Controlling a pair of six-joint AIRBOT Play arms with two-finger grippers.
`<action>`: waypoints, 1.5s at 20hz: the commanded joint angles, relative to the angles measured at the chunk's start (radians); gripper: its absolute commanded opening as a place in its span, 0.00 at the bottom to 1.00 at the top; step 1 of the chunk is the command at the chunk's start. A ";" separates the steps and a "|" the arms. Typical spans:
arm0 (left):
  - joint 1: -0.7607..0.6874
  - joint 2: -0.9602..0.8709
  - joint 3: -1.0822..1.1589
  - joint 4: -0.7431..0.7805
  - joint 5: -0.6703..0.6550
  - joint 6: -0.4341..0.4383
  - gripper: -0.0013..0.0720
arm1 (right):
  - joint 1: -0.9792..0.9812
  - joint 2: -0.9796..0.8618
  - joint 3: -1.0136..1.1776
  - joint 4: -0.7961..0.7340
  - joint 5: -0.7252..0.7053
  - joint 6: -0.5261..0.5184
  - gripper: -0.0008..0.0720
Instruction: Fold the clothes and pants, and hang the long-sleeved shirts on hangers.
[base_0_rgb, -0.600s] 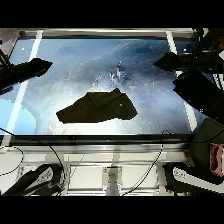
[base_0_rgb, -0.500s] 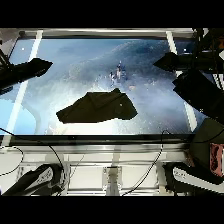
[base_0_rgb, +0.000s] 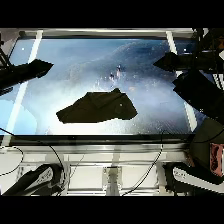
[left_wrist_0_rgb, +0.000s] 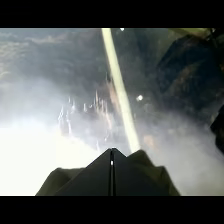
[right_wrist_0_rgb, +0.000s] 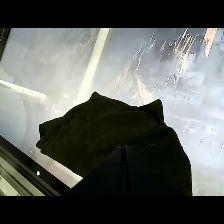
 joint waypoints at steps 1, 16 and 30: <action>0.001 0.000 -0.005 0.161 -0.078 0.018 0.07 | 0.000 0.001 0.000 0.000 0.000 0.000 0.08; 0.001 0.001 -0.232 0.496 -0.196 -0.099 0.07 | 0.252 -0.160 -0.001 -0.005 0.106 0.124 0.31; 0.001 0.001 -0.232 0.422 -0.182 -0.099 0.07 | 0.562 -0.487 -0.002 0.051 -0.258 0.640 0.50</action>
